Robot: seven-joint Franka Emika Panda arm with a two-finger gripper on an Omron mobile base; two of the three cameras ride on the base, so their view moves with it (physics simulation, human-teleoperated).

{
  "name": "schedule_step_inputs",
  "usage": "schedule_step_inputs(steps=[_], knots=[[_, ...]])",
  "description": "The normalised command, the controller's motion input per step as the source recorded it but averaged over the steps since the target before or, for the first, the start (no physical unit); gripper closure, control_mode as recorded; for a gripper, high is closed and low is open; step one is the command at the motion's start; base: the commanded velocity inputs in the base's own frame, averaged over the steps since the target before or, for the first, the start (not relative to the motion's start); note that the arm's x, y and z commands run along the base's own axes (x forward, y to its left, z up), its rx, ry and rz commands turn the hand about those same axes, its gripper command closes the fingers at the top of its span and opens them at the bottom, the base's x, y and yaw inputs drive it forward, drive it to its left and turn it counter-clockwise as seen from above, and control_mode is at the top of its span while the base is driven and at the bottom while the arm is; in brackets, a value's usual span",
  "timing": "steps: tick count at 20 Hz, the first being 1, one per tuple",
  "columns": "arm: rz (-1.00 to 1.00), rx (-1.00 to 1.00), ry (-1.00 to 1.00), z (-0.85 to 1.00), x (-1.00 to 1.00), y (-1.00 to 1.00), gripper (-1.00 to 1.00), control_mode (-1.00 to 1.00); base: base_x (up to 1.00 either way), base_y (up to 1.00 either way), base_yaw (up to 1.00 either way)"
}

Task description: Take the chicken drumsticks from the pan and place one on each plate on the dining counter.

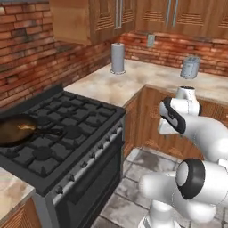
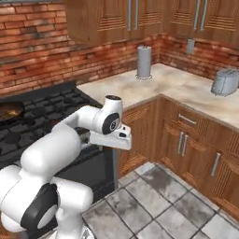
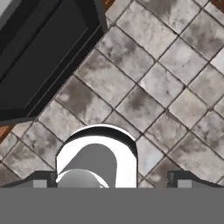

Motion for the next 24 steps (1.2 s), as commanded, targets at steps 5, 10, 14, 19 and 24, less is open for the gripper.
schedule_step_inputs(steps=[5,10,14,19,24], knots=[[0.00,0.00,0.00,0.00,0.00,0.00,-1.00,1.00,0.21,-0.06,1.00],[0.00,0.00,0.00,0.00,0.00,0.00,-1.00,1.00,0.49,-0.14,0.82],[0.00,0.00,0.00,0.00,0.00,0.00,-1.00,1.00,0.45,-0.33,0.32],[0.00,0.00,0.00,0.00,0.00,0.00,-1.00,1.00,0.62,-0.23,0.14],[0.00,0.00,0.00,0.00,0.00,0.00,-1.00,1.00,0.66,-0.04,0.13]])
